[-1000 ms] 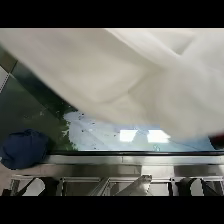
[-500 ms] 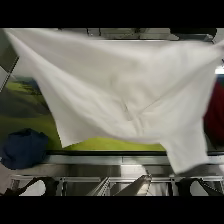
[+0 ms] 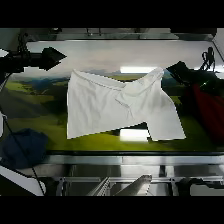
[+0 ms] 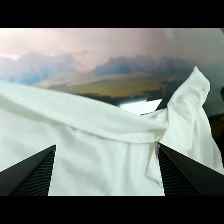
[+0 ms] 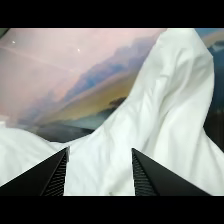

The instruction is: Fold the shirts.

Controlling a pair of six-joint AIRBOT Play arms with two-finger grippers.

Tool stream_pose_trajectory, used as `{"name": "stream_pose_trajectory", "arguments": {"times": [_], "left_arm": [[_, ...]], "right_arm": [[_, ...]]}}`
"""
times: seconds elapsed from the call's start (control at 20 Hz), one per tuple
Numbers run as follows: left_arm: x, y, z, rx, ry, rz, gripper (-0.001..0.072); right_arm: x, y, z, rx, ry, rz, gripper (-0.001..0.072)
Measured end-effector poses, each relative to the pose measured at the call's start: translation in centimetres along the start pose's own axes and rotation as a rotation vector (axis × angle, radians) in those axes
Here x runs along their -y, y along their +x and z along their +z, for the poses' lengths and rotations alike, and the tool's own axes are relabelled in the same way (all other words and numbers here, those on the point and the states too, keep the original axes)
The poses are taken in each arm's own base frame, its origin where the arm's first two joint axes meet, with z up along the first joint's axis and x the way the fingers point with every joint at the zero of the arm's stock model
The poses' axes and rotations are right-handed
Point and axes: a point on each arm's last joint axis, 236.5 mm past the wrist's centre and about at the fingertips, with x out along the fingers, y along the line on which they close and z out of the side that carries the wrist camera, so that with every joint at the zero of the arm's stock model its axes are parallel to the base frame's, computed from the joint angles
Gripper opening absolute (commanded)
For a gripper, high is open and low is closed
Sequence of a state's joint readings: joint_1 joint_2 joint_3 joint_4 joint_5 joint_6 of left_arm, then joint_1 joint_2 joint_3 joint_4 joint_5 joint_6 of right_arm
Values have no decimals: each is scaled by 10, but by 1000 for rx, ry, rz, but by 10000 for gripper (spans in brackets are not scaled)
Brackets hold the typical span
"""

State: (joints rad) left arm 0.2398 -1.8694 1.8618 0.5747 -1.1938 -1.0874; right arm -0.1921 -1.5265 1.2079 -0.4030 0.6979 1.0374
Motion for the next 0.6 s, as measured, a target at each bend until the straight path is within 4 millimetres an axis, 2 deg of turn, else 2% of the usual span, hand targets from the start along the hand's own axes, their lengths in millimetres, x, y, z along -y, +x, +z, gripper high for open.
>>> {"name": "stream_pose_trajectory", "arguments": {"times": [0.1, 0.2, 0.35, 0.5, 0.6], "left_arm": [[-23, -17, -10, -77, -72, 35, 691], [-39, -36, -34, -175, -180, 53, 690], [-45, -59, -109, -392, -363, 84, 691], [-36, -80, -200, -572, -486, 161, 691], [-28, -88, -253, -638, -536, 204, 691]], "right_arm": [[6, -13, 6, -24, -38, 12, 447], [10, -32, 5, -68, -69, 26, 447], [18, -60, -10, -166, -86, 49, 447], [26, -79, -35, -275, -67, 76, 447], [29, -88, -49, -330, -58, 89, 446]]}}
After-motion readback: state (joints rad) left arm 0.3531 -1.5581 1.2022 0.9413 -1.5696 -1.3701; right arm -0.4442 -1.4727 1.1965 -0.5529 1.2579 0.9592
